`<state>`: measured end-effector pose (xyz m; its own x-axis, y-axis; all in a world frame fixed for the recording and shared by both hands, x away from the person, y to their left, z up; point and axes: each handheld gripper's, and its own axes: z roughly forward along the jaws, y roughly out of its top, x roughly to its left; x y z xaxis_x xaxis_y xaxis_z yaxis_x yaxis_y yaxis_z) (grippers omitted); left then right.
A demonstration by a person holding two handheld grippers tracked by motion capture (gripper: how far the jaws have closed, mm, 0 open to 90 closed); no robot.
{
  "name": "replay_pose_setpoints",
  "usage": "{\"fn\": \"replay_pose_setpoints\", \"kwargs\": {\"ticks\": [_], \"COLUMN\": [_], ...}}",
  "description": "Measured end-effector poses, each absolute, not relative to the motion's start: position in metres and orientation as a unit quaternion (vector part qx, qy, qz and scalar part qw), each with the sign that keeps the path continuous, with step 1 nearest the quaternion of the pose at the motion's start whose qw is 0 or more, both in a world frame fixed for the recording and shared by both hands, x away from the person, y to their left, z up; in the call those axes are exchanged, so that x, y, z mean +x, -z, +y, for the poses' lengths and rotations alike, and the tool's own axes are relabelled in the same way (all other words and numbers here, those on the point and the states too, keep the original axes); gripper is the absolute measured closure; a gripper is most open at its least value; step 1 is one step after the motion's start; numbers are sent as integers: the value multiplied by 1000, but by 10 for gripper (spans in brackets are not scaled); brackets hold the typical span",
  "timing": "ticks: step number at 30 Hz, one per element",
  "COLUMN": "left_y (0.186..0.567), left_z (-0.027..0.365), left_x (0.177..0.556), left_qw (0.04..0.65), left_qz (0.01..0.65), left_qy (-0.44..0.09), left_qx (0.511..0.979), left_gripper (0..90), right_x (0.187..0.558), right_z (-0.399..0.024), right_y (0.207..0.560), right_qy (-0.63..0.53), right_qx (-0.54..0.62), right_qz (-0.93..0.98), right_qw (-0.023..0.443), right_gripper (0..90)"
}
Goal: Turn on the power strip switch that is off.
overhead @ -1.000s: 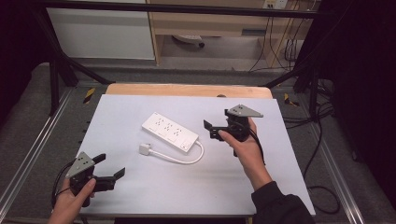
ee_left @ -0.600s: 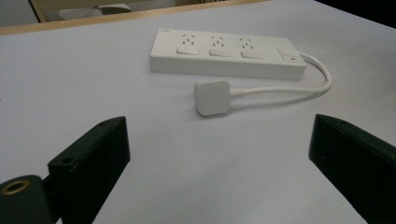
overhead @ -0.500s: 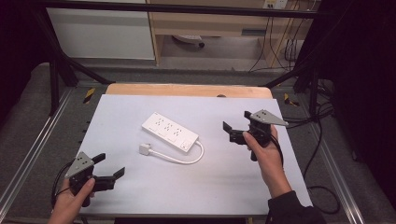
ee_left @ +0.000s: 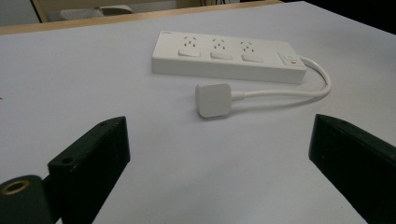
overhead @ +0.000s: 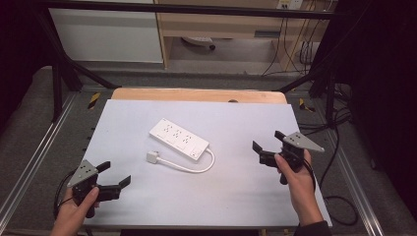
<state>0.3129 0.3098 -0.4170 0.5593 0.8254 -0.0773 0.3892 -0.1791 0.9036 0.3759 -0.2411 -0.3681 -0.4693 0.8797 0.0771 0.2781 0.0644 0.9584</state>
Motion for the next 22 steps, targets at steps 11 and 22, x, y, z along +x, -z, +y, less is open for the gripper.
{"fn": "replay_pose_setpoints", "kwargs": {"ticks": [11, 22], "left_y": [417, 417], "left_z": [310, 310], "left_x": [313, 313], "left_qw": [491, 490], "left_qz": [416, 412], "left_qy": [-223, -223], "left_qx": [733, 735], "left_gripper": [53, 53], "right_x": [353, 348], "right_z": [-264, -264], "right_y": [410, 440], "right_qy": [-507, -455], "right_qx": [455, 465], "right_qz": [677, 717], "right_qw": [279, 251], "right_gripper": [68, 62]}}
